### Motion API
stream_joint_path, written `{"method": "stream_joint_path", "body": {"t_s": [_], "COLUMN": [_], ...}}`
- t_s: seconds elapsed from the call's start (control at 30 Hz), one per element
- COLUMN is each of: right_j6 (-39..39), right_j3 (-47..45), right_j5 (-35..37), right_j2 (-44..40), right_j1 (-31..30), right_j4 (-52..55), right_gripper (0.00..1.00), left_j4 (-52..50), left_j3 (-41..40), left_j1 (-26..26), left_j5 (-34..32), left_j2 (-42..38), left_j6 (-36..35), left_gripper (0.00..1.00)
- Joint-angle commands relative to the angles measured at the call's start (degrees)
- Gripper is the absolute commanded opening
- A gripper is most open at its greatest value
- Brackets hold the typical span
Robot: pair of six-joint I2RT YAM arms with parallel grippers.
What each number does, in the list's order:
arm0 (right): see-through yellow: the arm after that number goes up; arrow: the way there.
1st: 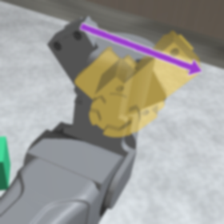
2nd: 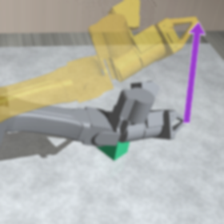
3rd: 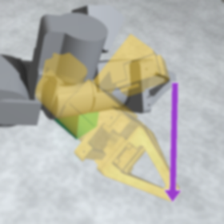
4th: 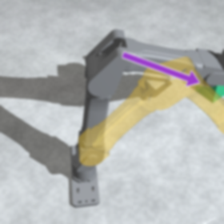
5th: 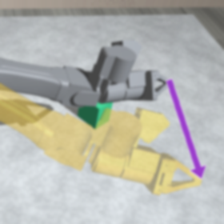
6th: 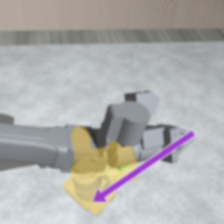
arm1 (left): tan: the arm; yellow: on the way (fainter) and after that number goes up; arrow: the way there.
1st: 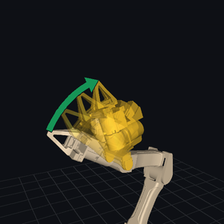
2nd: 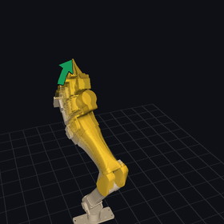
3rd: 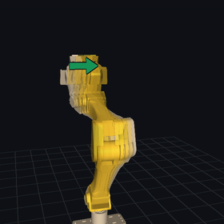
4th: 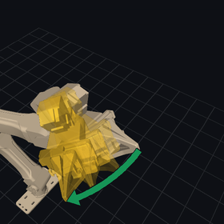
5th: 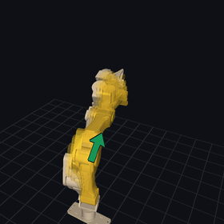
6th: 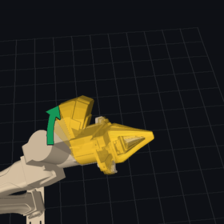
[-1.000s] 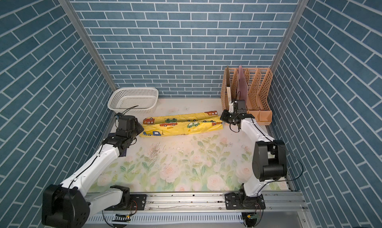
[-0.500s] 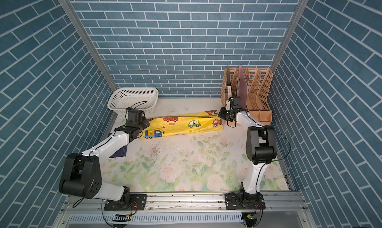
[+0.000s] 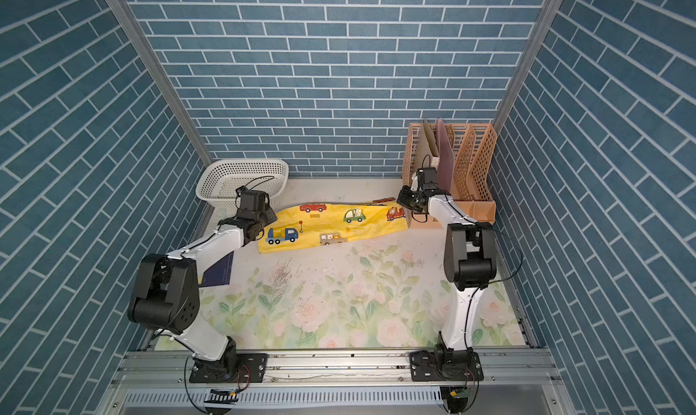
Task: Roll up the pillowcase
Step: Fold the pillowcase at the center of the board, then adjust the pillowcase at the center of the board.
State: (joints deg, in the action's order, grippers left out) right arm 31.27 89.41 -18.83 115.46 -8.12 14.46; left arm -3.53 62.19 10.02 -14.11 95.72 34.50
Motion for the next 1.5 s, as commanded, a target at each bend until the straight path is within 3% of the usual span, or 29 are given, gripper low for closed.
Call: {"method": "stream_joint_path", "body": {"t_s": [0.0,0.07,0.2,0.33,0.37,0.43,0.47,0.53,0.6,0.8,1.0,1.33,1.47], "right_j6": [2.3,2.4,2.2,0.2,-1.2,-4.5,-6.2,-7.8,-8.0,-10.1,-10.8,-10.6,-10.9], "right_j3": [1.6,2.0,1.5,-2.3,-4.1,-7.8,-9.6,-12.6,-13.6,-3.6,9.2,23.4,31.2], "right_j5": [1.3,0.8,0.0,0.5,1.8,5.1,7.7,13.2,19.1,29.2,30.1,28.5,27.6], "right_j2": [0.4,0.1,-2.5,-9.7,-12.3,-16.2,-17.7,-17.9,-15.0,-3.3,9.7,24.8,31.3], "right_j1": [0.2,0.2,0.1,-1.5,-2.8,-6.2,-8.9,-13.5,-16.7,-19.3,-19.3,-19.2,-19.1], "right_j4": [-0.7,-0.8,-0.8,-1.4,-1.9,-3.3,-3.7,-3.9,-3.5,3.5,10.7,15.8,19.6], "right_gripper": [0.18,0.30,0.44,0.48,0.51,0.46,0.39,0.06,0.00,0.00,0.00,0.00,0.00], "left_j4": [0.2,0.1,-0.1,-3.3,-3.6,-1.6,0.5,2.1,0.0,-1.2,-6.2,-4.9,-3.8], "left_j3": [2.3,2.6,1.3,-0.8,-2.1,-5.9,-8.1,-10.0,-8.4,-1.5,3.8,0.5,-4.6], "left_j1": [-0.4,-0.4,-0.3,0.3,0.7,2.6,4.5,7.3,8.0,8.1,4.6,4.3,5.4], "left_j5": [-1.4,-1.4,-2.4,-7.0,-8.1,-9.0,-9.2,-8.8,-8.3,-8.8,-7.2,-4.7,-2.8], "left_j2": [2.3,2.7,-1.5,-9.6,-12.4,-16.9,-18.4,-17.0,-11.1,1.7,12.5,17.9,14.8], "left_j6": [-1.2,-1.0,-0.3,0.2,0.2,-1.2,-2.5,-4.0,-3.8,-5.3,-3.1,-1.9,-0.3], "left_gripper": [0.12,0.36,0.84,0.87,0.85,0.68,0.55,0.28,0.00,0.00,0.00,0.00,0.00]}}
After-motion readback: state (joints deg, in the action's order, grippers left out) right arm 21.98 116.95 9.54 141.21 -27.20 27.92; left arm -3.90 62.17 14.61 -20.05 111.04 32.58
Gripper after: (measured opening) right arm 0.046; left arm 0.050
